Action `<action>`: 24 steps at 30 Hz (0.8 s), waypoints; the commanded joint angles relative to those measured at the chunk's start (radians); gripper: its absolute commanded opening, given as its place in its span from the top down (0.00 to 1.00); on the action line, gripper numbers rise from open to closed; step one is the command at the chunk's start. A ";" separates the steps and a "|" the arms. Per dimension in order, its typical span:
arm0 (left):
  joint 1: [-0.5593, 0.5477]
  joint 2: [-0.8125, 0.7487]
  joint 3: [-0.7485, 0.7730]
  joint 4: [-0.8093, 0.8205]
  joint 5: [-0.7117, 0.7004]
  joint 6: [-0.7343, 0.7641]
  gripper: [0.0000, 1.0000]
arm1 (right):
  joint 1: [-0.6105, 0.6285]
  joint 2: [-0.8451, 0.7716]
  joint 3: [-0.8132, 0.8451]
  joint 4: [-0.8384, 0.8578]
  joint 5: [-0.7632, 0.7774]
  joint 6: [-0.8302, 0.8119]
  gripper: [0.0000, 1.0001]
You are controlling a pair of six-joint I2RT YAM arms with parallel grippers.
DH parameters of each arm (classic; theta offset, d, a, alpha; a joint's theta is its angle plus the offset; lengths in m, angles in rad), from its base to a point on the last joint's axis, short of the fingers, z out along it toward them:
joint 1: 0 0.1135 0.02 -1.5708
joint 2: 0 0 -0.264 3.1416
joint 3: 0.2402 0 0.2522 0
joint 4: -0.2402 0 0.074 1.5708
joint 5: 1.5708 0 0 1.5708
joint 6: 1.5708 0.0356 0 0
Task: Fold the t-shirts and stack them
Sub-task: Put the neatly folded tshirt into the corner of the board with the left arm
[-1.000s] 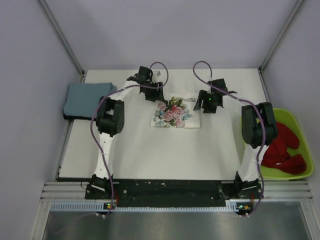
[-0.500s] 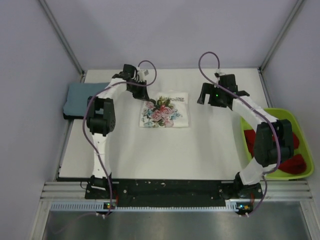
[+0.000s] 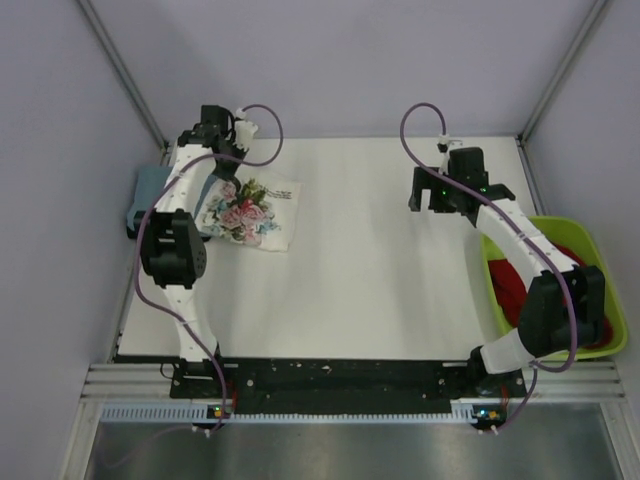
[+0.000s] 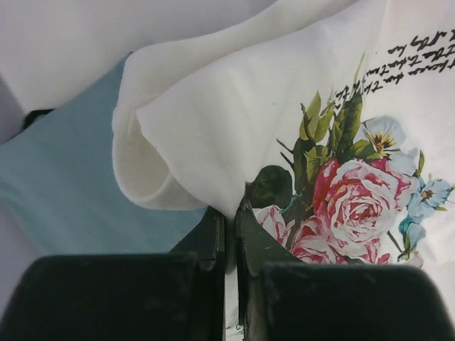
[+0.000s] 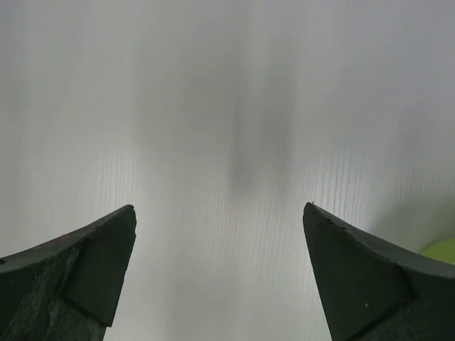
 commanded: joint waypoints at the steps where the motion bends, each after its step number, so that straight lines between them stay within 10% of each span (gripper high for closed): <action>1: -0.009 -0.097 0.019 0.040 -0.259 0.166 1.00 | 0.004 -0.035 -0.008 -0.008 0.023 -0.035 0.01; 24: 0.075 -0.227 0.026 0.238 -0.495 0.466 1.00 | 0.002 -0.026 -0.008 -0.014 0.095 -0.060 0.01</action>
